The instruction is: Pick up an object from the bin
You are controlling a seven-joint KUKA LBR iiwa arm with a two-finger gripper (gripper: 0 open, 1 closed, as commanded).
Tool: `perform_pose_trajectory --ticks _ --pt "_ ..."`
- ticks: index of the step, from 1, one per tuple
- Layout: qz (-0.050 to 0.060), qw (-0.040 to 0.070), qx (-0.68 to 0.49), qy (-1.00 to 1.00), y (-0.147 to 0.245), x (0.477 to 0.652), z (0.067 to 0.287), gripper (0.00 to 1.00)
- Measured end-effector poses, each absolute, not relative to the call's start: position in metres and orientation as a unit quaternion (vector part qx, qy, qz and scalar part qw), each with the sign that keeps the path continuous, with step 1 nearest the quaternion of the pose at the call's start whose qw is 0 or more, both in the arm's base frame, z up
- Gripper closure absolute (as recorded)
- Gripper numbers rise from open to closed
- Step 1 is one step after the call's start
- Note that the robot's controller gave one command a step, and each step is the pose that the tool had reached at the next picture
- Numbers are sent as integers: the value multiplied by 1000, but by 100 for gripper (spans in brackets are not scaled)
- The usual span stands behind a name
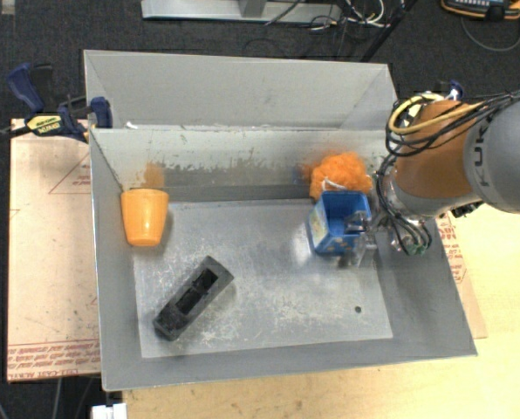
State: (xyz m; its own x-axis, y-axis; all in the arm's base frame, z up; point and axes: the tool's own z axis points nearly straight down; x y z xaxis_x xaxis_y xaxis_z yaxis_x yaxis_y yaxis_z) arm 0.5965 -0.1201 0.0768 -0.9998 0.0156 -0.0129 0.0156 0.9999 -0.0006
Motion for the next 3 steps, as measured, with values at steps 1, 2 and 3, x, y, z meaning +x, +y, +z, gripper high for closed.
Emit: perform_pose_trajectory --ticks 1,2,3 --pt "1 0 -1 1000 -115 588 103 100" --pt "0 7 0 1000 -119 606 130 100" --pt "3 -6 9 1000 -110 592 136 100"
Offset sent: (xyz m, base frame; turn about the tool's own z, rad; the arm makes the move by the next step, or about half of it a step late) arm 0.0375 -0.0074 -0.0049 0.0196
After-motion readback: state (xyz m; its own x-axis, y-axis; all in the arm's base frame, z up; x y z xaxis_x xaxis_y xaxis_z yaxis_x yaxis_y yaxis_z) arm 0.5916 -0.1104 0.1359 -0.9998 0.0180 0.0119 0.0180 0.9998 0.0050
